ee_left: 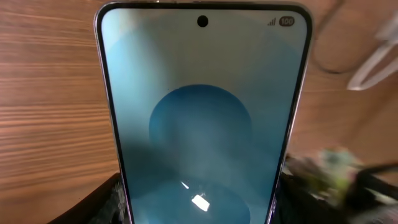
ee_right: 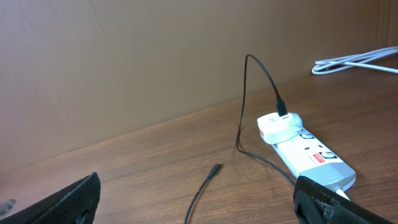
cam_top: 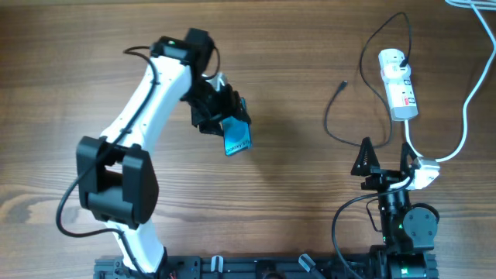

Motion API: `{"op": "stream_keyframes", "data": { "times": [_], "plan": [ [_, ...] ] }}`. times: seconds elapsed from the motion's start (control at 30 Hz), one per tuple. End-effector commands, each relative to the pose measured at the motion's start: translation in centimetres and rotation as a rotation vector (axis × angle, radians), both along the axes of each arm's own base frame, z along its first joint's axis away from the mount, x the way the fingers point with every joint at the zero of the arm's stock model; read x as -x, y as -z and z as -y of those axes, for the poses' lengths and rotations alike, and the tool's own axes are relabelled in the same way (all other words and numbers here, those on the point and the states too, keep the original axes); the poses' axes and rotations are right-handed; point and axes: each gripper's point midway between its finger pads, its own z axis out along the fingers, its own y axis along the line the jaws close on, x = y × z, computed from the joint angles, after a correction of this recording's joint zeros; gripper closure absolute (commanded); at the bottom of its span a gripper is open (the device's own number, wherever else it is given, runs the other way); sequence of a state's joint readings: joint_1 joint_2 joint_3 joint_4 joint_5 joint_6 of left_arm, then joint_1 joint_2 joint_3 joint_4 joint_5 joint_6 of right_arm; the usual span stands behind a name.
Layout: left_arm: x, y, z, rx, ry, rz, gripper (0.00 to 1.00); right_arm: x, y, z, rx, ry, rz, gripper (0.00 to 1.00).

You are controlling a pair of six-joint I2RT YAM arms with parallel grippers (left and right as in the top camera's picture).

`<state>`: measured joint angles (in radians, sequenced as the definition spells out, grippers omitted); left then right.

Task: Plug charger to phone and switch on socket
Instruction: 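Grasp the phone's bottom edge with the left gripper and lift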

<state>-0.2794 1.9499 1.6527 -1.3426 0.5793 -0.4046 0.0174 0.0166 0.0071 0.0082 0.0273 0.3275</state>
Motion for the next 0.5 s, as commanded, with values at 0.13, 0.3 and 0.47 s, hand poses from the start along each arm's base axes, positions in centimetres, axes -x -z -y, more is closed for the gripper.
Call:
{"op": "stream_keyframes", "data": {
  "times": [0.13, 0.3, 0.47],
  "plan": [
    [-2.1, -7.2, 0.5, 0.432, -0.197, -0.072, 0.51, 0.0, 0.0, -0.1, 0.010, 0.000, 0.001, 0.00],
    [-1.9, -8.9, 0.9, 0.536, -0.217, -0.114, 0.48, 0.0, 0.0, -0.1, 0.010, 0.000, 0.001, 0.01],
    [-1.7, -8.9, 0.9, 0.533, -0.222, -0.130, 0.48, 0.0, 0.0, -0.1, 0.010, 0.000, 0.001, 0.00]
  ]
}}
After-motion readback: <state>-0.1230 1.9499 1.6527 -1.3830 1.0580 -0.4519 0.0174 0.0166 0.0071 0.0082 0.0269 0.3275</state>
